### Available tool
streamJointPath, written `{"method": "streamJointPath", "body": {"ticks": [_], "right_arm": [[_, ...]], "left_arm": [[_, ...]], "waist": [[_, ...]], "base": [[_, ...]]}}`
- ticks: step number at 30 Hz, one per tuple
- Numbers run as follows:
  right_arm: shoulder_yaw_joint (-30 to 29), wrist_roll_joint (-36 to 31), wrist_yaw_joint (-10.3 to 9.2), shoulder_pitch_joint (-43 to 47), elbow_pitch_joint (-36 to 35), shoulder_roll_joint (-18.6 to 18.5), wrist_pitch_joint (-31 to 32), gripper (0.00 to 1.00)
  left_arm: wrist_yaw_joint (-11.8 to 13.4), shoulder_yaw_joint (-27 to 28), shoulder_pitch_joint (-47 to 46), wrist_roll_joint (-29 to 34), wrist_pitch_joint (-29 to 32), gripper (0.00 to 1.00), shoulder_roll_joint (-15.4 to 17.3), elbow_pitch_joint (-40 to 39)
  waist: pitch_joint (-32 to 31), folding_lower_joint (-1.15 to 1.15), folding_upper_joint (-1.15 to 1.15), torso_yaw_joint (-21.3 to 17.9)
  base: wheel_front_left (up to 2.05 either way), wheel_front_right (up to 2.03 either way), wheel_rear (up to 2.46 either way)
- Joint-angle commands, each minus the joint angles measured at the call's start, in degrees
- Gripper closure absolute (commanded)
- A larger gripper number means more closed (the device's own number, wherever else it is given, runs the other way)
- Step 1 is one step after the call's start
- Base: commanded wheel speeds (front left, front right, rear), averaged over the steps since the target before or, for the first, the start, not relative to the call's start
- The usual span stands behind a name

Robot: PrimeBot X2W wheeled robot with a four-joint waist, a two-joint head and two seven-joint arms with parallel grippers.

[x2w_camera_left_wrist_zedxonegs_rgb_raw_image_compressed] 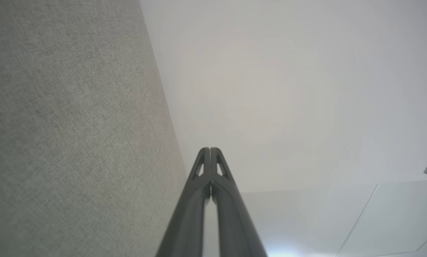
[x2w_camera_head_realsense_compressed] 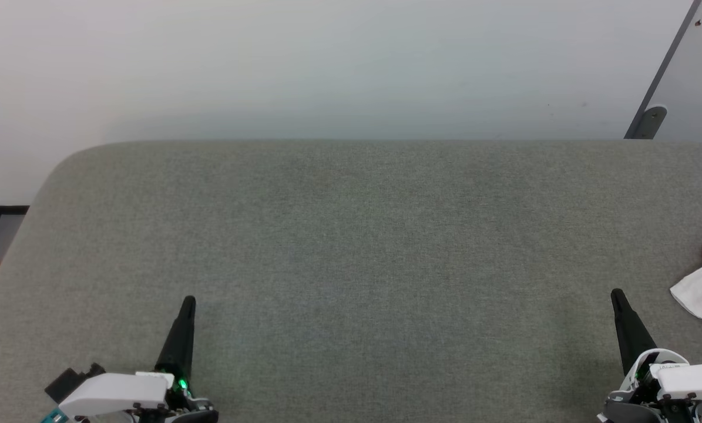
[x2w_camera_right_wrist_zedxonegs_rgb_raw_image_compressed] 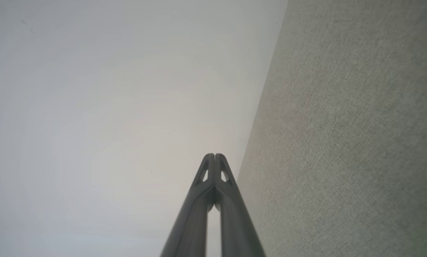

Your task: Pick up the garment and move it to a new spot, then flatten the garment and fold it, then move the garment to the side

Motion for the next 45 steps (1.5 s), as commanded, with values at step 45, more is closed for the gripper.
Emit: {"method": "streamJointPath", "body": {"ticks": [45], "right_arm": [[-0.6, 4.8, -0.08, -1.3, 0.8, 0.9, 1.6, 1.0]], "left_arm": [[-0.2, 1.3, -1.9, -4.7, 2.2, 1.0, -0.8, 1.1]], "waist": [[0.0, 0.0, 0.0, -0.1]], "base": [[0.0, 0.0, 0.0]]}}
